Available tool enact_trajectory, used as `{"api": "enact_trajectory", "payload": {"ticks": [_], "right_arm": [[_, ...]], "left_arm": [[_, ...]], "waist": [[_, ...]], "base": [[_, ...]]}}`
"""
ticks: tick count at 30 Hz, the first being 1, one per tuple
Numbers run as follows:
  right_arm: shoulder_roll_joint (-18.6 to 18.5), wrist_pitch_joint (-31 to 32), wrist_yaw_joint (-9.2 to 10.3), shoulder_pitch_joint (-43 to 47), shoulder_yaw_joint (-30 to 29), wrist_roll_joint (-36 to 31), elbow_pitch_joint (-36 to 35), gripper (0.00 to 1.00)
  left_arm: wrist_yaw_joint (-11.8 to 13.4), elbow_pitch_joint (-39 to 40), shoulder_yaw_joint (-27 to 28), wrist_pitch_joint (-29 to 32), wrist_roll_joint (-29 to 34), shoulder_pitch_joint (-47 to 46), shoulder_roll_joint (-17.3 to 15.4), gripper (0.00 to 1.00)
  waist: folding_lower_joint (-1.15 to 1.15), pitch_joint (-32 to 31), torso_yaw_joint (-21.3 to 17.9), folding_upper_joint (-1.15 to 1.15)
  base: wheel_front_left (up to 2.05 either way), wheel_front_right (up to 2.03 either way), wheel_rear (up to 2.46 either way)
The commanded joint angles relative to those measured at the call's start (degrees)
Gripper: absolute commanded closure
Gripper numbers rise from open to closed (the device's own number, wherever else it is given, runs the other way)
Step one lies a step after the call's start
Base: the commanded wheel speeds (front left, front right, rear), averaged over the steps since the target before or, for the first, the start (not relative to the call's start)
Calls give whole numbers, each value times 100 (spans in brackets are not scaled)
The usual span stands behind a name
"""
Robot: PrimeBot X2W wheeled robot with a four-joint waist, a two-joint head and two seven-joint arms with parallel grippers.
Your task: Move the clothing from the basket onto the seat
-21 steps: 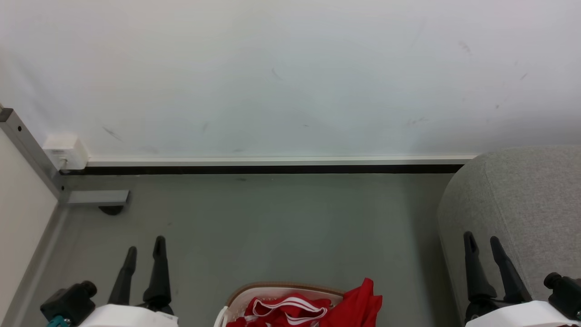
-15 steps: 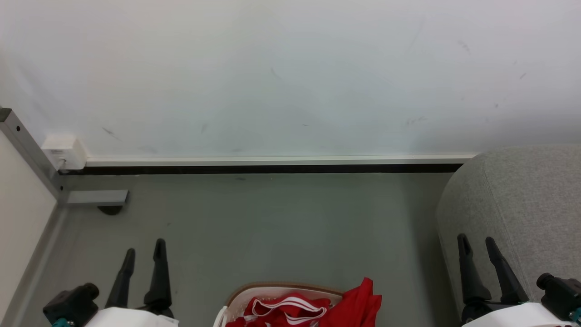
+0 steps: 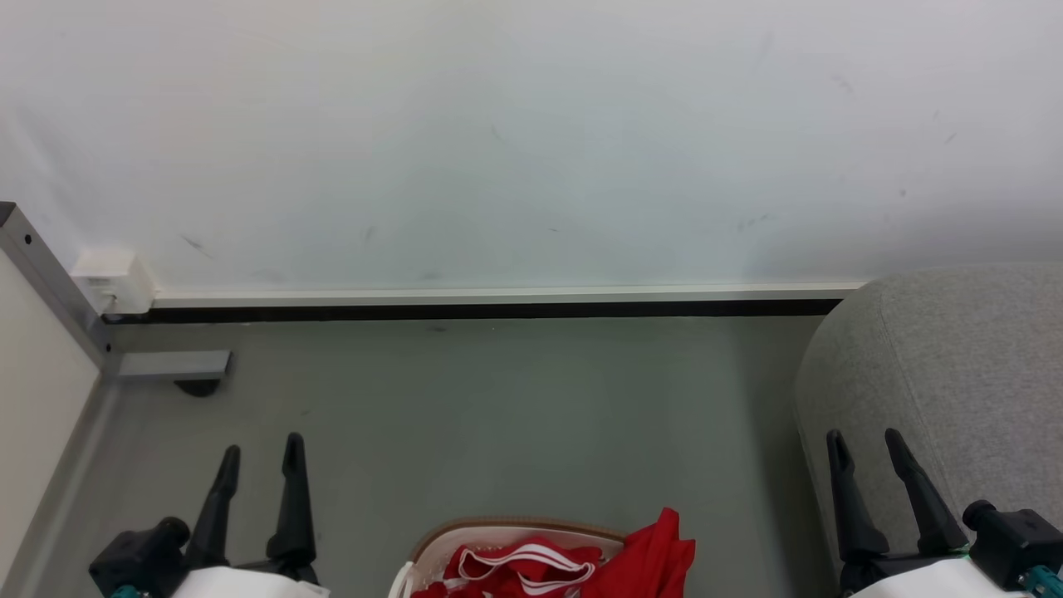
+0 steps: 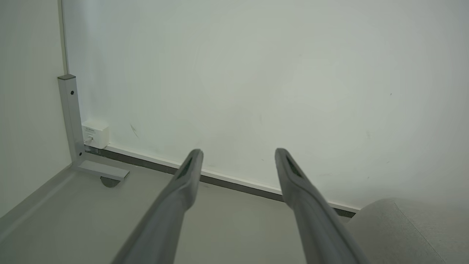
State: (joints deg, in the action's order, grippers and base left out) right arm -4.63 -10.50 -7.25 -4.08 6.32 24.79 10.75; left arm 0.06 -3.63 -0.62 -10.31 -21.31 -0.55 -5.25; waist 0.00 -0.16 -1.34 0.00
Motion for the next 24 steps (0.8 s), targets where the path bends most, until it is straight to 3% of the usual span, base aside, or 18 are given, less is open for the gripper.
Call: {"api": "enact_trajectory", "payload": {"ticks": [1, 24], "right_arm": [[-12, -52, -29, -55, -27, -161, -59, 0], [91, -323, -34, -2, -50, -1224, -70, 0]], "left_arm": [[9, 69, 6, -68, 193, 36, -67, 0], [11, 175, 78, -341, 1331, 110, -1, 0]], "waist": [[0, -4, -3, 0], [0, -53, -37, 0]], "base": [[0, 0, 0], [0, 0, 0]]}}
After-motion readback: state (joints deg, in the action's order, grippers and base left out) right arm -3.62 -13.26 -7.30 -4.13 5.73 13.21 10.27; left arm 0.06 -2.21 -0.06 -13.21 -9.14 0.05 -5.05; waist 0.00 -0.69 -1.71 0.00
